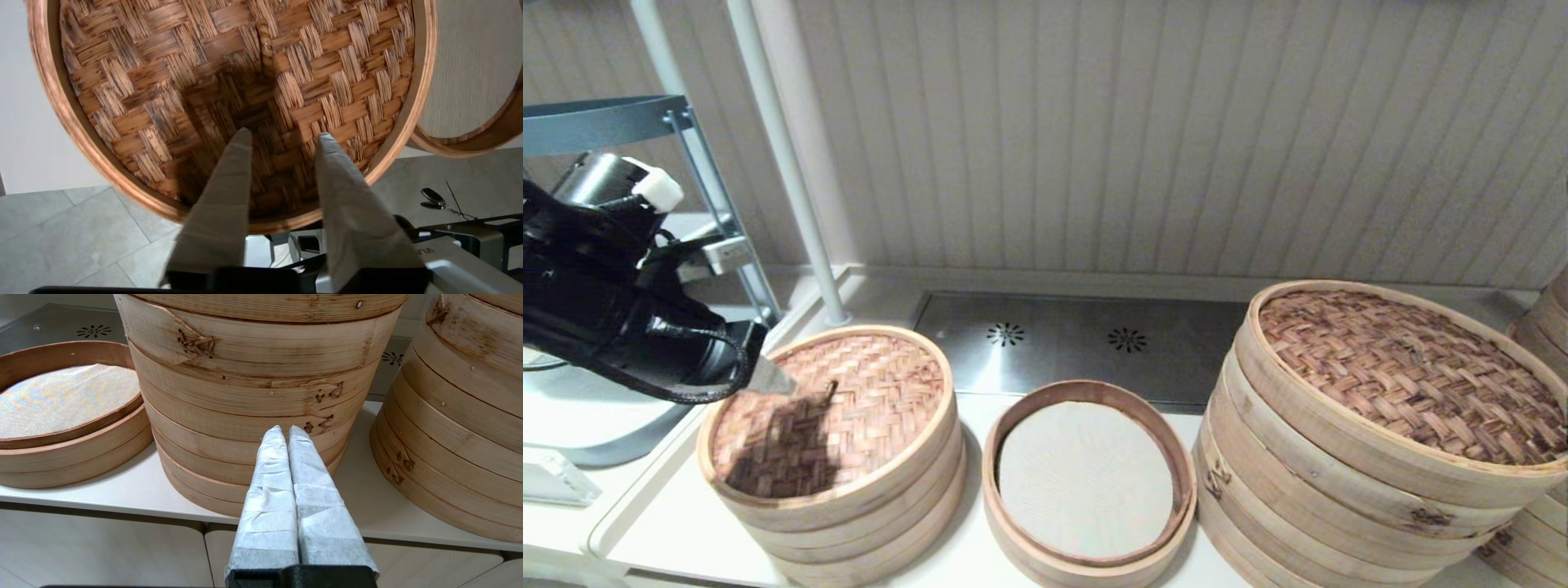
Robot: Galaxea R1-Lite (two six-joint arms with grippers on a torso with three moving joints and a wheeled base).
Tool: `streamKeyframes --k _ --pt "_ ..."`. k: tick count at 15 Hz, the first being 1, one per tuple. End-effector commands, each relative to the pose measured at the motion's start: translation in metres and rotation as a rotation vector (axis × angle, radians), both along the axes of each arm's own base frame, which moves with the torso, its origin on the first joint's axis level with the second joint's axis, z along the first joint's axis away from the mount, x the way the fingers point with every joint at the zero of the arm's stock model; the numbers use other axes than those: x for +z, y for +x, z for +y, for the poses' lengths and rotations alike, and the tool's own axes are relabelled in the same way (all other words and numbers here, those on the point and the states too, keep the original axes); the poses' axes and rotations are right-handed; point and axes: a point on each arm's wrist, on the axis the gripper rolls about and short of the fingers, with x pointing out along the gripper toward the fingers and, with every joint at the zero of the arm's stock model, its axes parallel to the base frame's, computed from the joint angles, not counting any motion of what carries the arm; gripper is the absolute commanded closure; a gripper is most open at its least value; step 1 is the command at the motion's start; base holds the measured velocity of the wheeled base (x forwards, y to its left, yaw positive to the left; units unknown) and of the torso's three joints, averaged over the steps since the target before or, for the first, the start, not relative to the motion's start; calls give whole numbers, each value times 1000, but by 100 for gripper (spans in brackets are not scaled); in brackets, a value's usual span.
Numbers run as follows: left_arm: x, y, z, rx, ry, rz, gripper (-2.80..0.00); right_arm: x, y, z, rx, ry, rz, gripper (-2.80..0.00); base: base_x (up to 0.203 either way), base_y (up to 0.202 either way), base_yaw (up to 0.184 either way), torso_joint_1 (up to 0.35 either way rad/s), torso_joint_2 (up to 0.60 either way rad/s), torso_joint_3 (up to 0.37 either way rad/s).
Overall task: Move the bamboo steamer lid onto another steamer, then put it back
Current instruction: Pick up the steamer
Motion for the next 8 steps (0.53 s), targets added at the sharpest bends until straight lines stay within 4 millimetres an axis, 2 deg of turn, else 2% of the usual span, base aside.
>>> streamKeyframes --k 1,8 --pt "-10 14 -2 1 2 38 -280 0 0 0 0 0 2 0 0 0 0 0 0 0" --pt "-25 55 -7 32 60 62 -280 0 0 0 0 0 2 0 0 0 0 0 0 0"
